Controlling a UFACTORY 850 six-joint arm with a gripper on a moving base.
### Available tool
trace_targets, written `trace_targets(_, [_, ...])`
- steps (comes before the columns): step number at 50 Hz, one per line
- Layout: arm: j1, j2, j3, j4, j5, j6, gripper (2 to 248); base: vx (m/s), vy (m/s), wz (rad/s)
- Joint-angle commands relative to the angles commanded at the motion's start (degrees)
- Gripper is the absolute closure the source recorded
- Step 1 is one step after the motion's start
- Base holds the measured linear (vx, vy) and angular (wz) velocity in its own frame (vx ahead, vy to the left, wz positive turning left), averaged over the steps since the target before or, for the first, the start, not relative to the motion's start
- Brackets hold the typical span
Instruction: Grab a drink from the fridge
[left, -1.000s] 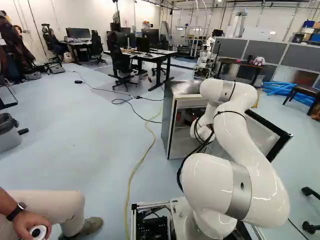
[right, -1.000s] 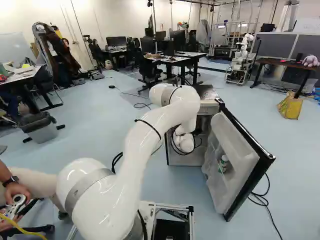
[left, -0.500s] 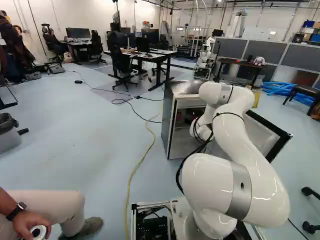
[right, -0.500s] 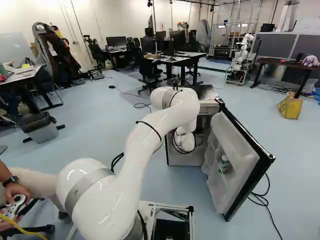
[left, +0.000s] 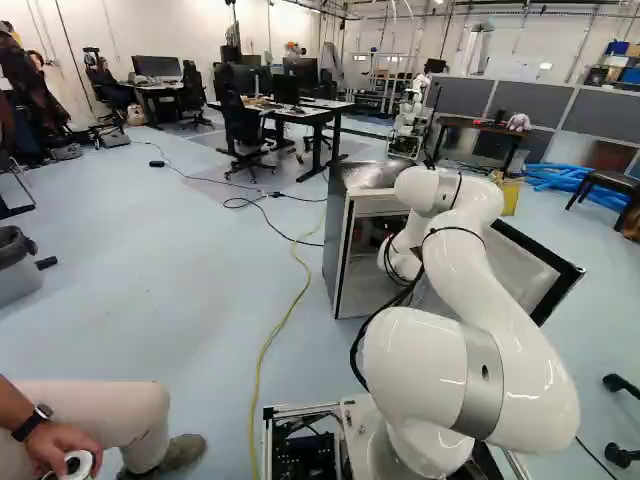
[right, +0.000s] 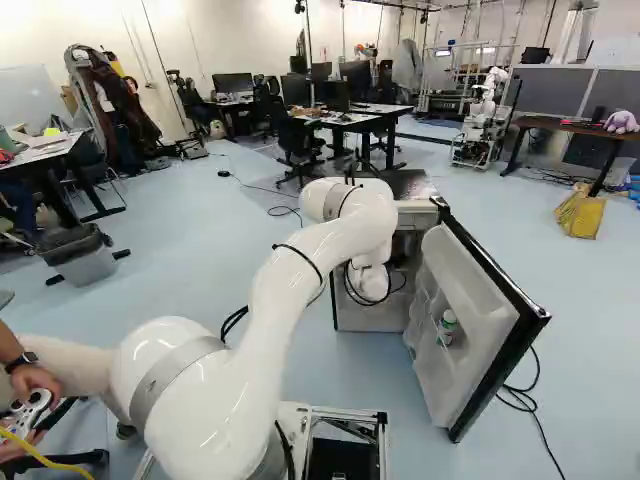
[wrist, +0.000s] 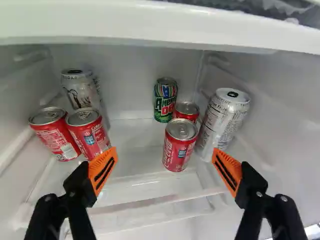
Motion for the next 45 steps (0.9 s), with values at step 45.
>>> trace_targets(45, [0.04,-0.07,-0.12,0.13,-0.07,0.0,62,0.0,0.0,0.0])
